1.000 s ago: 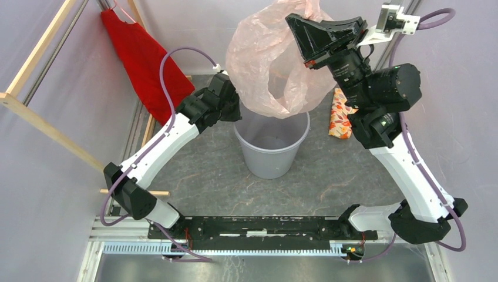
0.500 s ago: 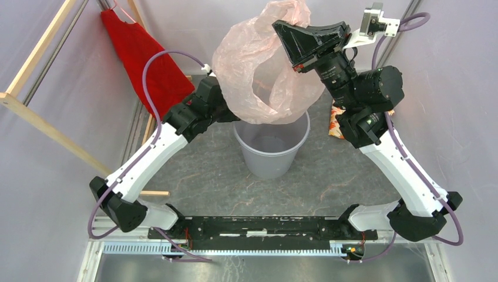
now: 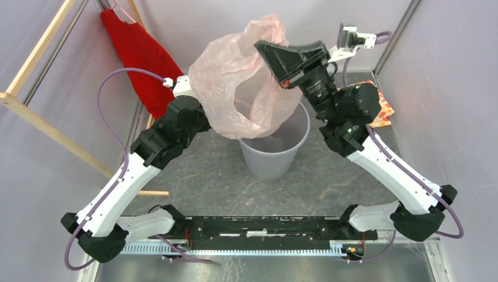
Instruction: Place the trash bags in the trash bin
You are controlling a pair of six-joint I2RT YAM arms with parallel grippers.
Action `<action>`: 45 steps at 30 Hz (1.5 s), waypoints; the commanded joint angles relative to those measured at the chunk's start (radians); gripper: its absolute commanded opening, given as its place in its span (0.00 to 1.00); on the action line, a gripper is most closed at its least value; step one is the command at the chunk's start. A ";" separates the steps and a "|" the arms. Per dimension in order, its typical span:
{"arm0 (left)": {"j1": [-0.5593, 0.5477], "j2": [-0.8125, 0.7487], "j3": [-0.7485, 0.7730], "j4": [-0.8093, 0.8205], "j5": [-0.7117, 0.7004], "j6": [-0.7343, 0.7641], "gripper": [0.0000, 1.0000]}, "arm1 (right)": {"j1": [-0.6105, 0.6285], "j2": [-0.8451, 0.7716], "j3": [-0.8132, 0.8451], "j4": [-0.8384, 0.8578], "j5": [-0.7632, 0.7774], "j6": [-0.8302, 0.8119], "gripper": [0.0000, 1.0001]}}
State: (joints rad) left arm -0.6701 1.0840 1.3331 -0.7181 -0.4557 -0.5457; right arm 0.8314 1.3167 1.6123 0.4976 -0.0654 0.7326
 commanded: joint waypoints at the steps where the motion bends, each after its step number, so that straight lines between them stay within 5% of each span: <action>1: -0.003 -0.048 -0.012 0.013 -0.112 -0.044 0.52 | 0.006 -0.126 -0.167 0.023 0.161 0.073 0.00; 8: -0.003 -0.048 0.011 0.038 -0.043 -0.001 0.47 | -0.031 -0.378 -0.367 -0.296 0.408 -0.117 0.00; 21: -0.003 -0.015 0.163 0.063 0.055 0.070 0.49 | -0.040 -0.460 -0.446 -0.703 0.403 -0.313 0.00; 28: 0.002 0.199 0.398 0.063 0.009 0.105 0.58 | -0.040 -0.453 -0.457 -0.587 0.159 -0.370 0.00; 37: 0.112 0.264 0.486 0.046 0.094 0.079 0.56 | -0.040 -0.155 -0.237 -0.330 -0.293 -0.270 0.00; 45: 0.156 0.209 0.425 0.048 0.194 0.108 0.50 | -0.040 -0.129 -0.304 -0.236 -0.322 -0.210 0.00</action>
State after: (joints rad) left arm -0.5114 1.3308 1.7859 -0.6926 -0.3386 -0.4793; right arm 0.7910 1.2457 1.3392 0.1715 -0.3439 0.4976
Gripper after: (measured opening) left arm 0.526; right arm 0.010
